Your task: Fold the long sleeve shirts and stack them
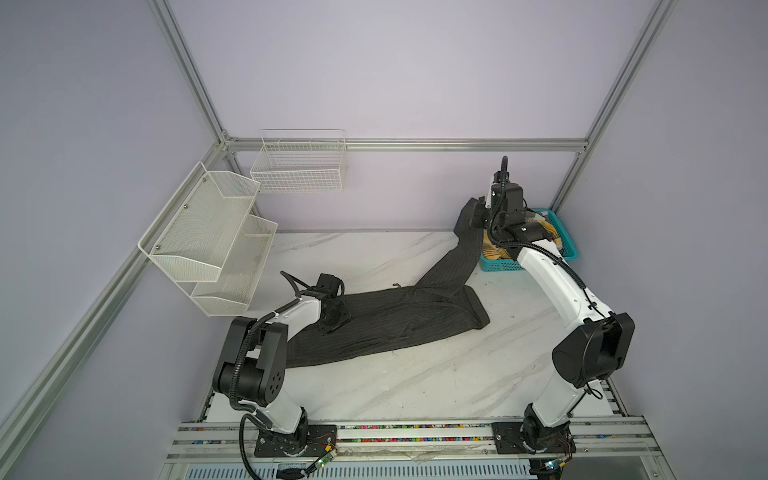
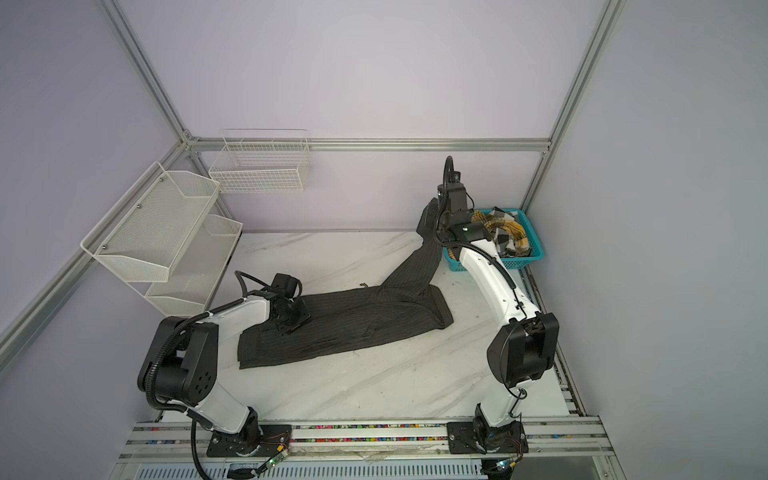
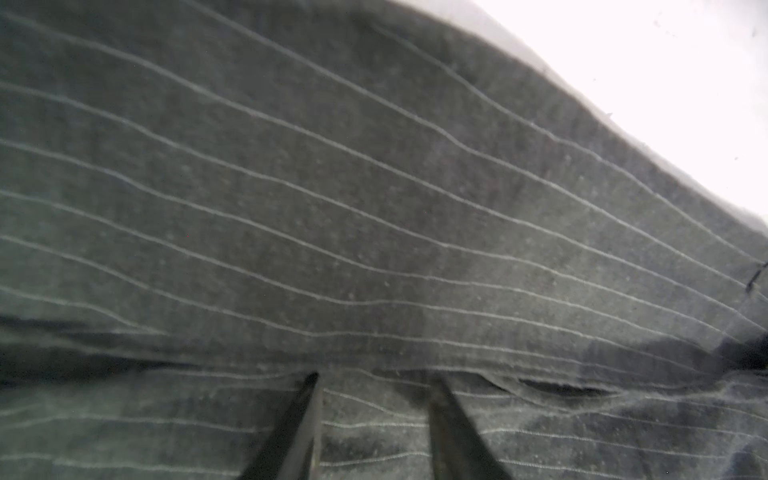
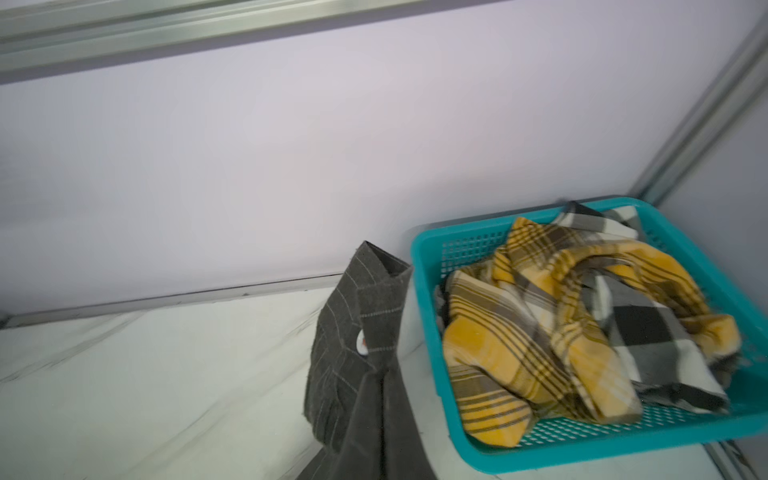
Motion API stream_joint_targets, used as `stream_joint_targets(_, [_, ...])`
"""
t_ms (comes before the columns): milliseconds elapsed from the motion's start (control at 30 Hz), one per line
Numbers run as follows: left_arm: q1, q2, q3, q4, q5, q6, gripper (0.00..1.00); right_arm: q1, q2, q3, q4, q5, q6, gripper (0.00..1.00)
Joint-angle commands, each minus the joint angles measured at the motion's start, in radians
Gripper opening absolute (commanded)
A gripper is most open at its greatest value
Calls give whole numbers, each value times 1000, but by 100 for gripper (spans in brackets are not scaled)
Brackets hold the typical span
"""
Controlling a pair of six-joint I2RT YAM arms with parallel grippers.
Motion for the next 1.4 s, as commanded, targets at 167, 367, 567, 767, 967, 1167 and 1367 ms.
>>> stream_joint_targets(167, [10,-259,258,-105,34,108,69,158,-14,93,21,-349,-29,0])
stream_joint_targets(367, [-6,-353,376,60,313,234,75,205,-39,34,37,-531,12,0])
stream_joint_targets(567, [-16,-496,283,320,390,391,96,210,-105,-40,58,-723,35,0])
stream_joint_targets(767, [-11,-391,385,333,661,449,96,210,-145,-85,55,-865,38,0])
stream_joint_targets(967, [-1,-248,525,259,802,540,97,210,-154,-92,34,-944,25,0])
stream_joint_targets(1167, [11,-132,561,412,1012,383,93,210,-152,-108,20,-959,13,0])
stream_joint_targets(1367, [6,-115,535,420,1050,374,72,210,-155,-112,21,-954,11,0])
